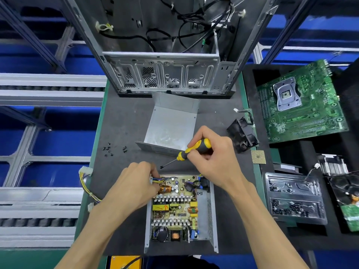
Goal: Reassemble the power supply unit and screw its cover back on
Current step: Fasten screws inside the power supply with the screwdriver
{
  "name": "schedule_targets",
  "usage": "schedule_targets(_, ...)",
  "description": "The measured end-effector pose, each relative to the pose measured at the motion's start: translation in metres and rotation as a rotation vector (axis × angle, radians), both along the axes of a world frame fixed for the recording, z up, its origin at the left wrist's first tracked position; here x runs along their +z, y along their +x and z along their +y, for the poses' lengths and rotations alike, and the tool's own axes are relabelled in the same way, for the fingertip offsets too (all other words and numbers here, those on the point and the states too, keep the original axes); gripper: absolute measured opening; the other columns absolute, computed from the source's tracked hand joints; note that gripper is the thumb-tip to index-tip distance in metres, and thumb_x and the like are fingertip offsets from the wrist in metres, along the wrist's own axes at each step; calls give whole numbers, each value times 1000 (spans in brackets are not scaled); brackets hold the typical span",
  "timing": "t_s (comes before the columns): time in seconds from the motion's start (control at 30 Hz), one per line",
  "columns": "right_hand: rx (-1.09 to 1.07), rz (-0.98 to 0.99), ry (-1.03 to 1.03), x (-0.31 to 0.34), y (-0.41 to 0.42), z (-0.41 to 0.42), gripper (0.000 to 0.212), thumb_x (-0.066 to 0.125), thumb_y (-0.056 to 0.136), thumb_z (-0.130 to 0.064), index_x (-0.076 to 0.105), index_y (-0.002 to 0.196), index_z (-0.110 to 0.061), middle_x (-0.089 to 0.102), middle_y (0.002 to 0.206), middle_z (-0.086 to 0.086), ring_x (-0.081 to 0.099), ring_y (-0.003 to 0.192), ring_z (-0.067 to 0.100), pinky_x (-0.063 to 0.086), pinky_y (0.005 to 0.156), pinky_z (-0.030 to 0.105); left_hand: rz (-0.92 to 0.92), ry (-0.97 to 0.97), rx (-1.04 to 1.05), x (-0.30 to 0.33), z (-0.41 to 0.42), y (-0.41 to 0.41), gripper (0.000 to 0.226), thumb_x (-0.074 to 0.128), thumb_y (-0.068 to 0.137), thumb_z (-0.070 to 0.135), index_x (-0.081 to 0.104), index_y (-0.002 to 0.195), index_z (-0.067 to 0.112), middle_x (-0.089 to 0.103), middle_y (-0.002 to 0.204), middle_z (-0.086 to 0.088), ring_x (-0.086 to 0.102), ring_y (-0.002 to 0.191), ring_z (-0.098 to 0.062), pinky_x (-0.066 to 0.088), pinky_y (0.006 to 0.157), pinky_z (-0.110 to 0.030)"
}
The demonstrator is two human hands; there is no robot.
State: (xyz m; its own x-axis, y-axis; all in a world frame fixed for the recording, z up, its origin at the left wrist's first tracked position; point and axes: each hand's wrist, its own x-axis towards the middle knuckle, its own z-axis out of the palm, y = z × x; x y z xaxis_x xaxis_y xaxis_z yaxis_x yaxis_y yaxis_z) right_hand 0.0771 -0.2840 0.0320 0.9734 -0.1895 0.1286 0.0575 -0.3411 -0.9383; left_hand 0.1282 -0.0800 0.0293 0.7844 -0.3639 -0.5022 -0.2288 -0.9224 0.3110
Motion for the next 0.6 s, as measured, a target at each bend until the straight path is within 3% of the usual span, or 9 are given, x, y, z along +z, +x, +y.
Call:
schedule_targets(0.13, 40, 15, -33, -6, 2, 3, 14, 67, 82, -10, 55, 80, -15, 51, 51, 2, 33, 42, 12, 29, 51, 12, 30, -43, 11, 1, 3, -2, 23, 76, 81, 39, 53, 80, 36, 53, 66, 5, 47, 57, -9, 24, 44, -23)
schedule_targets(0.3, 62, 3, -69, -12, 3, 6, 15, 66, 81, -6, 53, 79, -13, 46, 49, 0, 32, 44, 13, 30, 51, 15, 48, -71, 24, -2, 7, -3, 32, 78, 78, 52, 51, 81, 37, 61, 74, 0, 52, 62, -13, 31, 49, -28)
schedule_targets(0.43, 58, -3, -56, -17, 3, 7, 8, 61, 81, -16, 53, 79, -13, 50, 51, 2, 41, 44, 16, 39, 47, 28, 43, -132, 105, -7, 10, -8, 46, 79, 78, 51, 39, 94, 36, 61, 92, 10, 59, 84, -17, 41, 65, -34)
schedule_targets(0.53, 65, -9, -56, -20, 3, 7, 9, 61, 81, -16, 52, 79, -16, 49, 51, -1, 38, 44, 14, 41, 46, 31, 27, -166, 151, -10, 10, -12, 49, 81, 77, 49, 38, 97, 37, 55, 85, 15, 56, 85, -17, 39, 67, -33)
schedule_targets(0.6, 67, -10, -62, -21, 4, 7, 10, 61, 81, -16, 51, 80, -17, 47, 52, -3, 36, 44, 14, 41, 46, 30, 21, -186, 178, -10, 10, -14, 40, 81, 77, 48, 47, 91, 34, 54, 78, 21, 60, 89, -19, 46, 72, -35)
